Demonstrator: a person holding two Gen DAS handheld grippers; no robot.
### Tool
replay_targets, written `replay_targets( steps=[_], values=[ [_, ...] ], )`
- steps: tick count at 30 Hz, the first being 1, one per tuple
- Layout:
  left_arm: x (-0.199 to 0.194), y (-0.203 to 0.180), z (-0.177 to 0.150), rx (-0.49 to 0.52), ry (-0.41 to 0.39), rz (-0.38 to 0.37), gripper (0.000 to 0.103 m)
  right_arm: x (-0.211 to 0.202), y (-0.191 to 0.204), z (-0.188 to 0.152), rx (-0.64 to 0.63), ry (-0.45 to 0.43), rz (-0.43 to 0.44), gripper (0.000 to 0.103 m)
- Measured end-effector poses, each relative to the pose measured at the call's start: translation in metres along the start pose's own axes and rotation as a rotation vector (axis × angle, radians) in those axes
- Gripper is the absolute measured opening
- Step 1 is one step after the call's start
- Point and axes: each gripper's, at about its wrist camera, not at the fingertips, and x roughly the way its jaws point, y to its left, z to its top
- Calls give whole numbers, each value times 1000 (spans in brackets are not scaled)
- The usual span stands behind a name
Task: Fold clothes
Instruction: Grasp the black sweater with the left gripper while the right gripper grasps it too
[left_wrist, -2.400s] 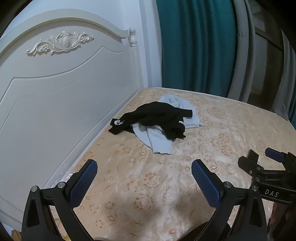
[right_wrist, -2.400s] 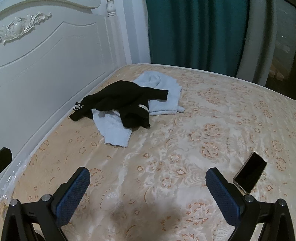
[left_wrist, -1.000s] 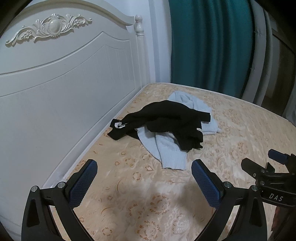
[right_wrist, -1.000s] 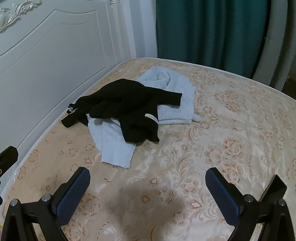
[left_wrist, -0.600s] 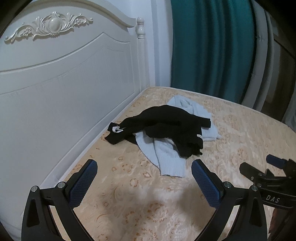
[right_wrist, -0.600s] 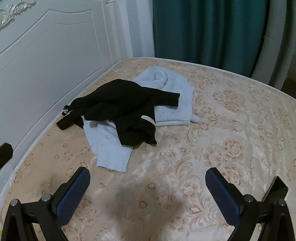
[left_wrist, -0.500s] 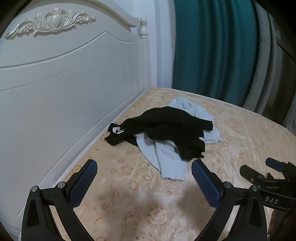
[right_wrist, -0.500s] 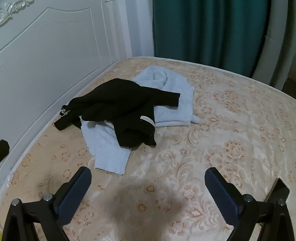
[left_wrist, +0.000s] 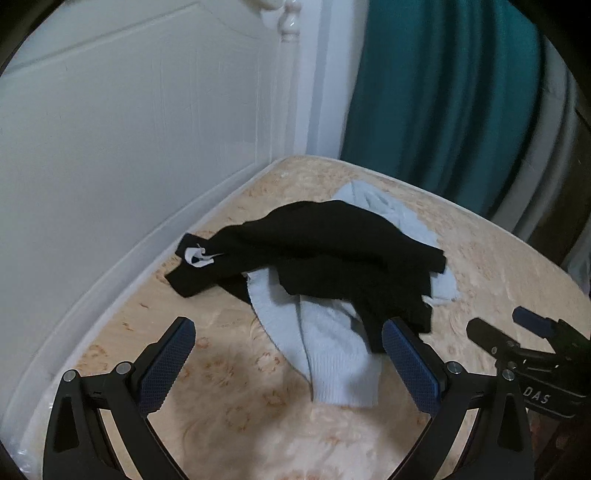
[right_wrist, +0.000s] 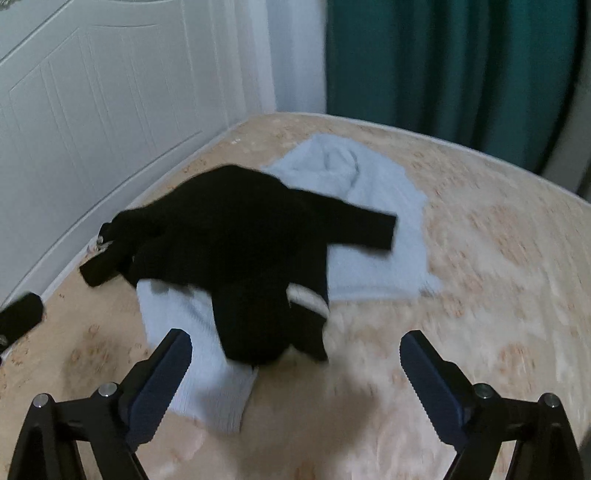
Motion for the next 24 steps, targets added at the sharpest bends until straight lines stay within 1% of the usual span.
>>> replay_targets(
  steps=[4,7,8,9,10,11,12,13,14,15,16,17,18,20,24],
  values=[
    [31,0,14,9,-9,-6,103,30,6,22,-24,13,29,94],
    [54,1,31,15,-5,-14,103,55,10,33,-41,25,26,93],
    [64,1,36,14,7,-19,103,64,12,36,-47,32,24,92],
    [76,1,42,12,26,-22,103,72,14,39,-52,40,17,88],
    [87,1,44,8,52,-29,102,78,15,40,-54,46,17,84],
    [100,1,45,1,84,-41,100,84,16,40,-55,53,17,83],
    [112,1,45,-5,116,-52,86,92,17,41,-48,64,28,80],
    [125,1,43,-17,158,-59,56,101,18,41,-37,85,47,70],
    [139,1,40,-33,209,-61,39,109,19,40,-25,106,67,64],
    [152,1,36,-50,259,-63,20,118,20,38,-17,133,94,47],
    [162,2,33,-68,294,-72,6,126,22,35,-8,160,119,22],
    [167,4,29,-87,312,-85,0,130,23,32,-2,169,138,12],
    [168,6,25,-98,314,-86,0,133,24,28,3,177,156,6],
    [159,9,18,-102,283,-78,0,123,27,20,-4,129,157,5],
    [126,23,2,-135,240,-85,0,87,20,5,50,69,196,2]
  ],
)
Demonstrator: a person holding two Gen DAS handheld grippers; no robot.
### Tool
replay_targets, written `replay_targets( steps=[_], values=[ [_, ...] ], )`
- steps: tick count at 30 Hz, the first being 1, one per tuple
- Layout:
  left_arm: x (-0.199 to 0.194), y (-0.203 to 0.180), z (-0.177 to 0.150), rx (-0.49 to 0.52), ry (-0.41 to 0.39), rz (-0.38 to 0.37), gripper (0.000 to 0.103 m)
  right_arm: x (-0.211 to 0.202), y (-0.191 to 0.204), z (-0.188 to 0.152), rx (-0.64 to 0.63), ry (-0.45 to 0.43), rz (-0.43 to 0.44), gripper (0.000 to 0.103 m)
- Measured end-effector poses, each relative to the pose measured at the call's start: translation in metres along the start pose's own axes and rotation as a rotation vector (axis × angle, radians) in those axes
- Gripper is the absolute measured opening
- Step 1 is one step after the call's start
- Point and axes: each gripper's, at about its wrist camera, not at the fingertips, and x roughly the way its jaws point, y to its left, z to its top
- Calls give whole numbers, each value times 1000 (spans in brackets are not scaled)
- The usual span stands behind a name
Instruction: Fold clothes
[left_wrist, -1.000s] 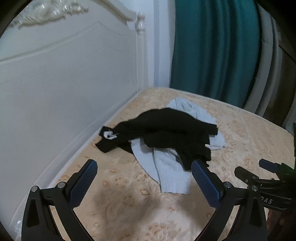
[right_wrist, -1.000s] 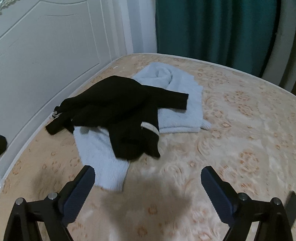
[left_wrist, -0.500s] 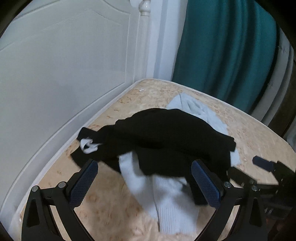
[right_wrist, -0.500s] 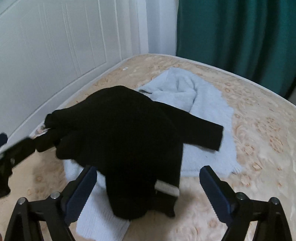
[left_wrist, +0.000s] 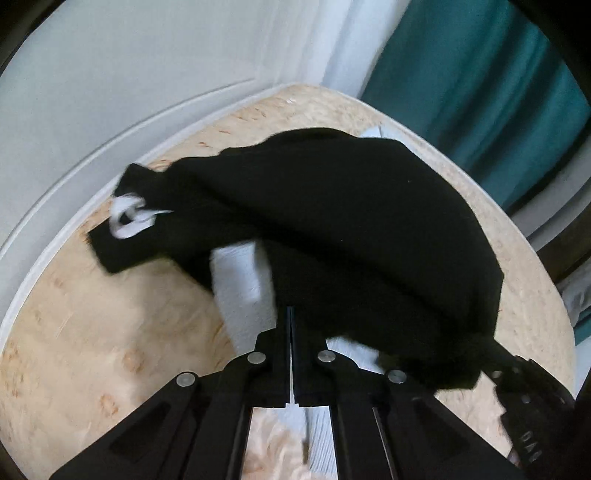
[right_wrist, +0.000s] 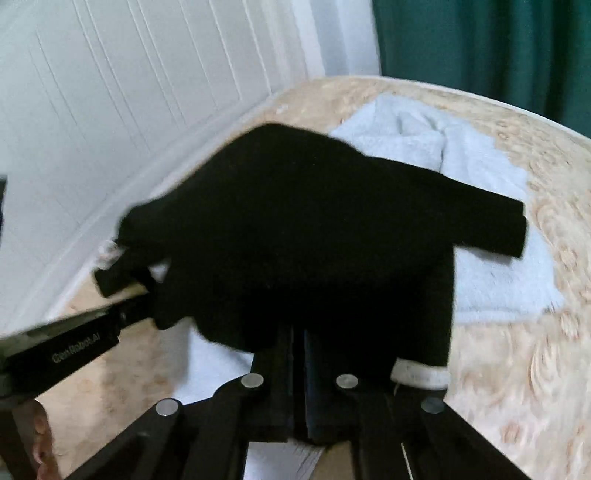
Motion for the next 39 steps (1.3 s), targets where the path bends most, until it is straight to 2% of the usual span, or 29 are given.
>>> replay_targets(
  steps=[6,10,14,15,17,18,19,20,22,25,28,31,36,38,39],
  values=[
    [-55,6,-44,-35,-12,-53,0,-58,24,-28,-26,-16,57,1],
    [-97,3,-80,-36,-16,-91,0,-110,48,-70,-64,9,82,1],
    [-137,10,-114,-105,25,-154,0,-164,57,-111,-50,18,103,1],
    [-147,11,-122,-122,34,-170,6,-178,59,-121,-60,21,100,1],
    [-164,12,-136,-149,48,-201,30,-206,65,-140,-81,25,94,1],
    [-170,12,-142,-164,61,-214,65,-221,67,-150,-91,27,91,1],
    [-173,10,-149,-177,73,-226,94,-236,67,-159,-98,26,83,1],
    [-174,9,-156,-197,82,-238,98,-251,67,-168,-105,25,76,1],
    [-169,6,-172,-250,130,-251,99,-279,62,-182,-103,5,84,0],
    [-152,1,-199,-351,256,-307,99,-308,61,-195,-131,-17,56,0],
    [-152,1,-235,-453,301,-324,98,-331,62,-206,-168,-28,11,0],
    [-155,5,-256,-476,319,-294,98,-334,47,-218,-148,-14,20,0],
    [-147,6,-260,-505,343,-278,98,-314,27,-217,-135,41,14,1],
    [-137,4,-256,-501,352,-279,98,-300,19,-216,-117,71,28,5],
    [-130,5,-256,-496,356,-275,98,-290,15,-214,-106,85,37,15]
  ],
)
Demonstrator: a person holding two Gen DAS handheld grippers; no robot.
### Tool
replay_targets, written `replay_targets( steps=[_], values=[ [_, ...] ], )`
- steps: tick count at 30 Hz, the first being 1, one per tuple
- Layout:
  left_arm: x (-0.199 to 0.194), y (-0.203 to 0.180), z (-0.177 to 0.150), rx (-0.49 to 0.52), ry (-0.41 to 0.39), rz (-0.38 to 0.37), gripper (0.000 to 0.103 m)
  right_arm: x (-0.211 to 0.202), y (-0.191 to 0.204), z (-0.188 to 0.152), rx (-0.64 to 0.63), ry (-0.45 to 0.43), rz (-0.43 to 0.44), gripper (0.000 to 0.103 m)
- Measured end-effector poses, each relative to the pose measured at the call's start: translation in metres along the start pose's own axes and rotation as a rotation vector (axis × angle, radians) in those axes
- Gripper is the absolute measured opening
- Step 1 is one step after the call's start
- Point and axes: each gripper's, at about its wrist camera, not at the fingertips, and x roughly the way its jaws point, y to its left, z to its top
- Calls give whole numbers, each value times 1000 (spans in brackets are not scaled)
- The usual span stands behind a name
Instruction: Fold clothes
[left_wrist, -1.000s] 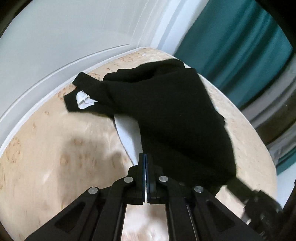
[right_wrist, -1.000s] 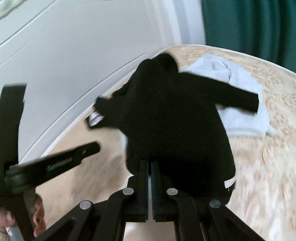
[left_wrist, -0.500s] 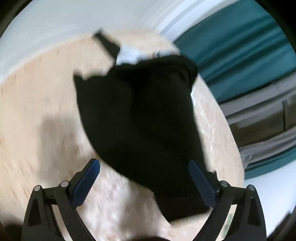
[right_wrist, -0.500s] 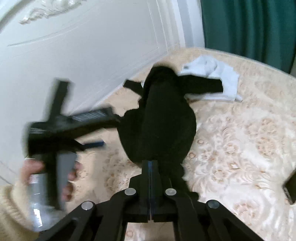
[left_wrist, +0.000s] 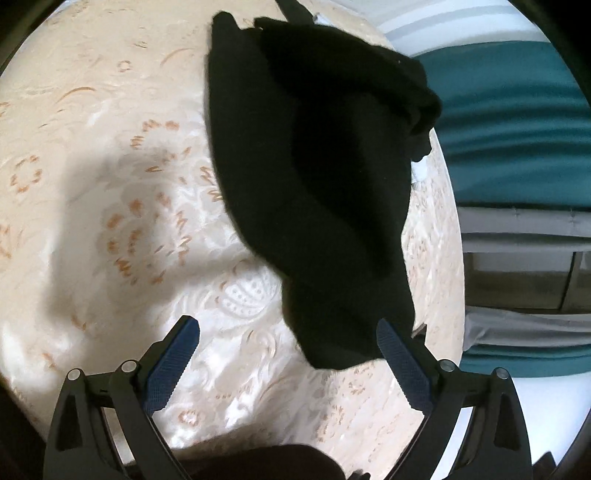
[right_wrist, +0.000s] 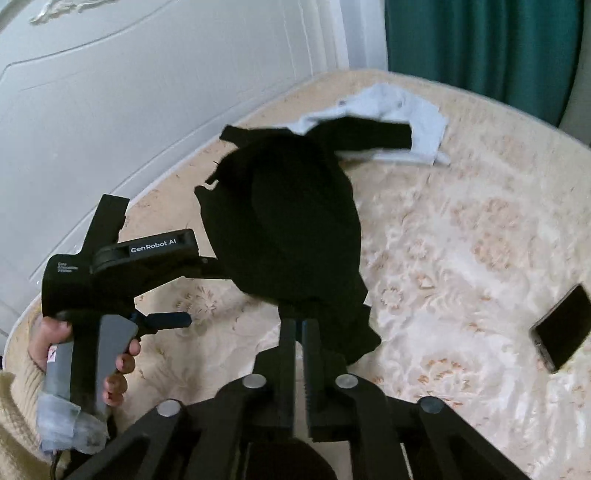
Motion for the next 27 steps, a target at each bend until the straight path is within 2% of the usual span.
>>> replay_targets(
  steps=[1,3,5,7,10,11,12,13,14,15,16,21,27],
  values=[
    [5,1,3,4,3,6,98,11,-1,2,-5,17,-4,34],
    [17,4,12,-7,16,19,98,32,-3,5,-14,50,-11,57],
    [31,10,21,-46,45,21,98,56,-4,8,-25,87,-23,56],
    [45,16,27,-98,72,-10,98,81,-6,12,-37,129,-37,56],
    [57,16,36,-129,78,-43,97,120,-16,13,-16,202,-24,57],
    [61,15,39,-133,77,-52,95,133,-20,13,-6,223,-19,57],
    [63,12,42,-129,70,-67,85,145,-24,13,4,244,-14,57],
    [64,9,45,-120,64,-82,66,151,-27,12,25,241,3,55],
    [64,6,48,-111,63,-89,54,156,-29,12,45,238,20,52],
    [66,3,51,-102,63,-87,33,159,-31,12,67,235,30,33],
    [67,1,53,-93,62,-81,16,160,-31,11,79,232,22,15],
    [44,-4,49,-88,29,-97,10,136,-25,11,101,165,29,9],
    [-61,-21,23,29,-126,-141,9,52,13,21,-10,32,66,6]
  ],
)
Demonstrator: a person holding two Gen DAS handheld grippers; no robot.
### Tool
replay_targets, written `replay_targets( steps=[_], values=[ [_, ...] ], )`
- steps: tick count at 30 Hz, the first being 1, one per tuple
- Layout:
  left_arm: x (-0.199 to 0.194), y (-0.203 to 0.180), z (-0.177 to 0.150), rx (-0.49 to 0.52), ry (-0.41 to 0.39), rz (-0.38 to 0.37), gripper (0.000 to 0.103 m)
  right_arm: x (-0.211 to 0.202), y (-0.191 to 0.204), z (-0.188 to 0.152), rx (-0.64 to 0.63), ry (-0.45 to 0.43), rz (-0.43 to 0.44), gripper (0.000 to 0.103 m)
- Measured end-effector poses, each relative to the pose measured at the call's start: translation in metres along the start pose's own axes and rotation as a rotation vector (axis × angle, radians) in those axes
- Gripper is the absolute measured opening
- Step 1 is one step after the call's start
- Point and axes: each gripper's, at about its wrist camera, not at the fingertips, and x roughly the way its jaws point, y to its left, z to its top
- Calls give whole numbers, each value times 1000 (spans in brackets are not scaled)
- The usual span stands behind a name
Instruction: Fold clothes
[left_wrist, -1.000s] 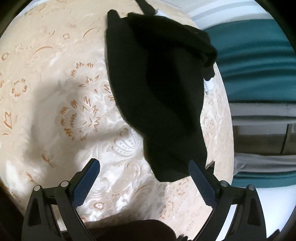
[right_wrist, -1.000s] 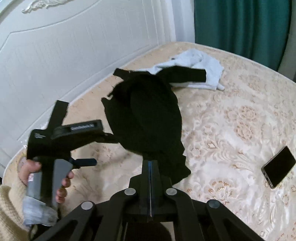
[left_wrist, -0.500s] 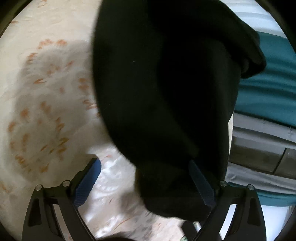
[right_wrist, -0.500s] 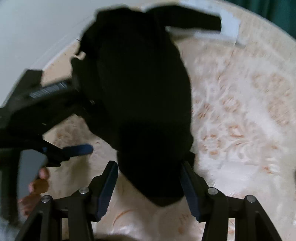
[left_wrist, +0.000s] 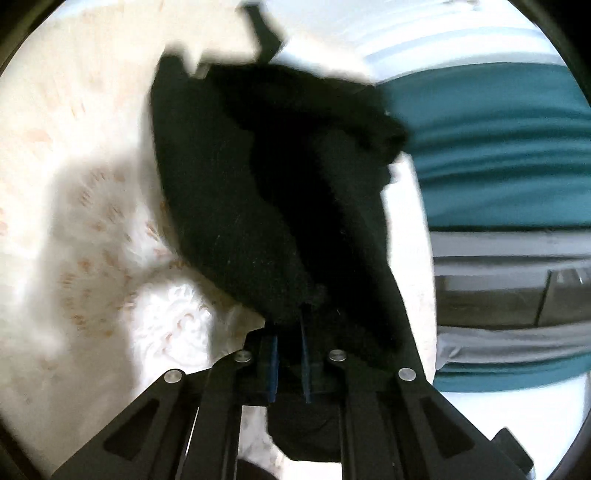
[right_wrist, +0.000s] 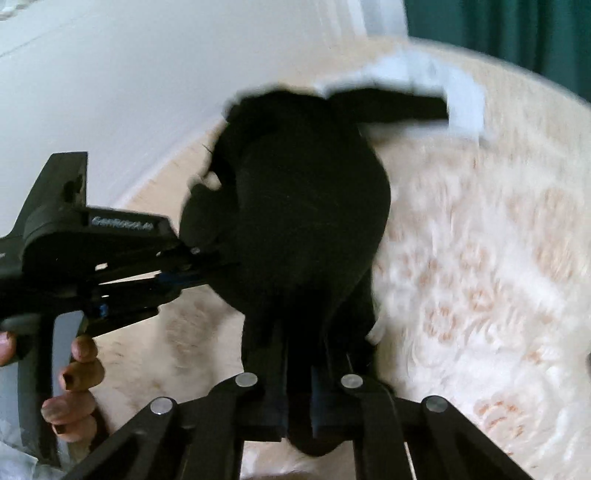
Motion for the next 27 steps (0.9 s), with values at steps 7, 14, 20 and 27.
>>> replay_targets(
  steps=[7,14,20,27],
  values=[
    [-128,0,-24,106,-182,23,9,-62,78,-41,-174,-44,70,4],
    [-188,35,-41,40,-260,49,7,-63,138,-73,-265,-9,196,4],
    [-221,19,-32,106,-378,120,7,-62,165,-63,-304,21,276,17],
    [-217,64,5,38,-392,225,6,-46,66,-45,-27,72,146,45]
  ],
)
